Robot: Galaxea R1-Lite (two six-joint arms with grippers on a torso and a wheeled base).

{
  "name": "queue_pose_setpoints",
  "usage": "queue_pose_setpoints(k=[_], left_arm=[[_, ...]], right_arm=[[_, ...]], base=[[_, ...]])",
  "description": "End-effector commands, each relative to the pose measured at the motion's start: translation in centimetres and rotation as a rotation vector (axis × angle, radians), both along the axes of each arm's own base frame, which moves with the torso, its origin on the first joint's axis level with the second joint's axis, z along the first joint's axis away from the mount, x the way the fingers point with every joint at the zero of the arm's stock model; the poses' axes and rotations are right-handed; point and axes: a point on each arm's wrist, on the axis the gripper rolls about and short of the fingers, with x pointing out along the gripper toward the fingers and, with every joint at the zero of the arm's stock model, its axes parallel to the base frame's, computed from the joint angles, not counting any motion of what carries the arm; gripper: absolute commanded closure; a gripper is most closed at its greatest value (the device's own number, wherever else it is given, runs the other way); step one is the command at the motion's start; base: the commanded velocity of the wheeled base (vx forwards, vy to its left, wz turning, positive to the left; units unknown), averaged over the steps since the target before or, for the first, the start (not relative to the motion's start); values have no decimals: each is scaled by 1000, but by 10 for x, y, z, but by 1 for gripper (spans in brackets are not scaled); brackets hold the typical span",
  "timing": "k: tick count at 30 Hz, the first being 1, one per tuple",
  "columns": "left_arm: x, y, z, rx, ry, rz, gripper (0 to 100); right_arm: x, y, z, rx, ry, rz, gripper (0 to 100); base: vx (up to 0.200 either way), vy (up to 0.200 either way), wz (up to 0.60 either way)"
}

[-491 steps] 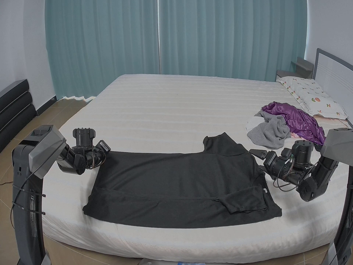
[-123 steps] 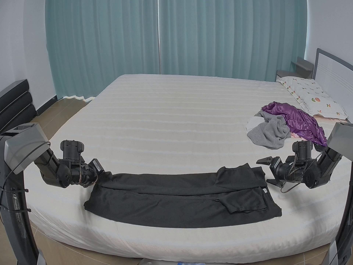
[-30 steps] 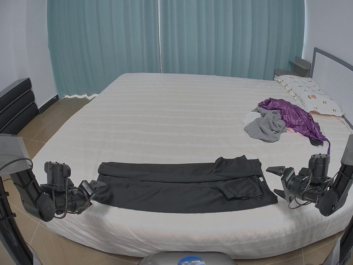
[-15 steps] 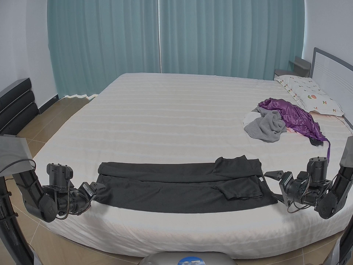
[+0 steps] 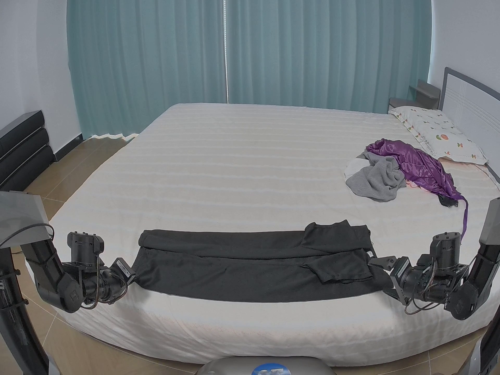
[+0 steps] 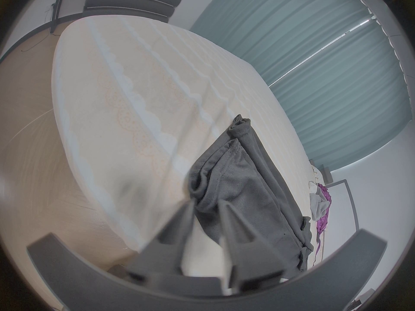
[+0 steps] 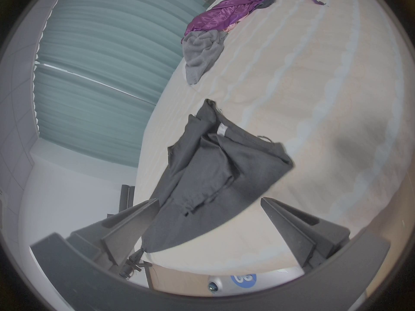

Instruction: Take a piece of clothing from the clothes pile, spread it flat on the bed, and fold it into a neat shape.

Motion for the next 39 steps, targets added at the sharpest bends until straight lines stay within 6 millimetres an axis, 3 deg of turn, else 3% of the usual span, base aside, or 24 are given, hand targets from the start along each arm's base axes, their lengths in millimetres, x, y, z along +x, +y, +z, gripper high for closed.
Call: queue_pose_setpoints(k=[1,6,16,24,32,33,39], left_arm=[[-2,-1,0,2,2,-3,100],[-4,0,2,6,-1,5,100],[-4,0,3,15,-7,12,100],[-3,0,3,16,-8,11,100],[-3,0,3,15,-9,12,100],[-3,0,4,15,-10,12,100],[-3,-1,4,16,-11,10,100]], right_arm=[[-10,6,-5,-23,31,31,0],[-14,7,-11,-51,58,43,0],[-2,13,-31,-97,105,10,0],[18,15,-31,-70,59,-25,0],[22,16,-27,-74,28,-39,0],[23,16,-29,-79,32,-43,100],[20,15,-32,-97,47,-59,100]], base=[[0,0,0],[0,0,0],[0,0,0],[0,0,0],[0,0,0],[0,0,0],[0,0,0]])
